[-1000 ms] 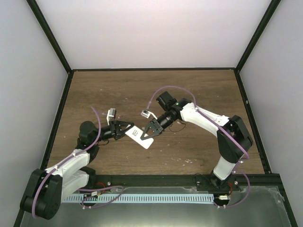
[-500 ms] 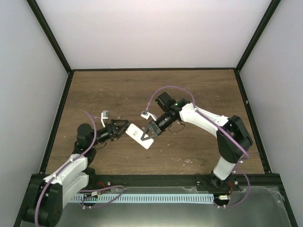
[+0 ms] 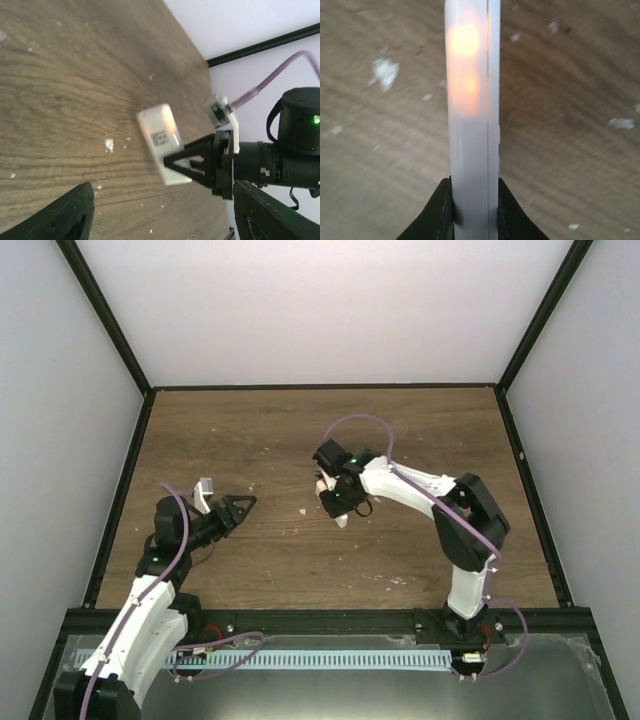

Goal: Load the batteries into the remote control

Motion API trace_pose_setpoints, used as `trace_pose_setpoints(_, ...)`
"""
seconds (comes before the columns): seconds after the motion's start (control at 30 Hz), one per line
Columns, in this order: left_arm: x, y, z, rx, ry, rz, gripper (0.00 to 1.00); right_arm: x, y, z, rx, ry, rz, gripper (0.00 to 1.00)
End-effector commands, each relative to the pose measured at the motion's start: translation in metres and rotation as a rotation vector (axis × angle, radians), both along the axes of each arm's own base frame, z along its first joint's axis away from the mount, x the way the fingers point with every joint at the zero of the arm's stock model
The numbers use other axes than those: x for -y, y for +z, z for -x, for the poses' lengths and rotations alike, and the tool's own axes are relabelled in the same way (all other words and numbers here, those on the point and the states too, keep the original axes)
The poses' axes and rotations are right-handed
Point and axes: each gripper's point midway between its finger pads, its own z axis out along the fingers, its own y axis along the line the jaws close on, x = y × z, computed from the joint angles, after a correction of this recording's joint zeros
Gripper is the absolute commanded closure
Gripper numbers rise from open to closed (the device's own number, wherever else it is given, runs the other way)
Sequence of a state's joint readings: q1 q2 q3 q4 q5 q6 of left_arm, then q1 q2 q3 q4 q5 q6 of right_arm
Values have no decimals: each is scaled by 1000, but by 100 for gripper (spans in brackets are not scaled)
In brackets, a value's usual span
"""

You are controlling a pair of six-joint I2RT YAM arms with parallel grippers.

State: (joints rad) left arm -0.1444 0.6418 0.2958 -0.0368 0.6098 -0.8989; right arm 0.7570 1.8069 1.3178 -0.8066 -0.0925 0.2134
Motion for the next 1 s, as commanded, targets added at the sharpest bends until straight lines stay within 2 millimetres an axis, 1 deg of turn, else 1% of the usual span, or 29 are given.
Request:
trace_pose_setpoints(0.0, -4, -10, 1, -27, 6, -47, 24, 13, -2, -42, 222, -106, 227, 99)
trace_pose_setpoints(0.1, -4, -10, 2, -28, 3, -55, 24, 9, -12, -44, 271, -93, 309, 99)
trace_pose_setpoints(0.2, -4, -12, 3, -31, 2, -58, 24, 3, -23, -41, 308, -71, 379, 99)
trace_pose_setpoints(0.3, -5, -16, 4, -37, 9, -55, 24, -5, -28, -39, 359, -43, 427, 99)
trace_pose_setpoints(0.33, -5, -17, 4, -38, 11, -54, 24, -8, -30, -38, 371, -33, 437, 98)
trace_pose_setpoints(0.4, -6, -17, 5, -37, 14, -51, 24, -14, -33, -36, 388, -14, 456, 93)
trace_pose_setpoints(0.47, -6, -19, 6, -41, 16, -51, 24, -19, -38, -31, 393, 4, 468, 86)
trace_pose_setpoints(0.5, -6, -19, 6, -41, 17, -51, 24, -20, -40, -29, 394, 9, 472, 80)
trace_pose_setpoints(0.6, -7, -22, 7, -48, 22, -49, 24, -25, -43, -24, 398, 26, 474, 53)
trace_pose_setpoints(0.73, -6, -25, 7, -60, 22, -33, 24, -35, -43, -18, 394, 42, 437, 40)
trace_pose_setpoints(0.83, -6, -25, 7, -59, 22, -30, 24, -42, -30, -17, 406, 41, 398, 24)
trace_pose_setpoints(0.97, -7, -22, 7, -41, 22, -41, 24, -51, -3, -18, 430, 22, 306, 7)
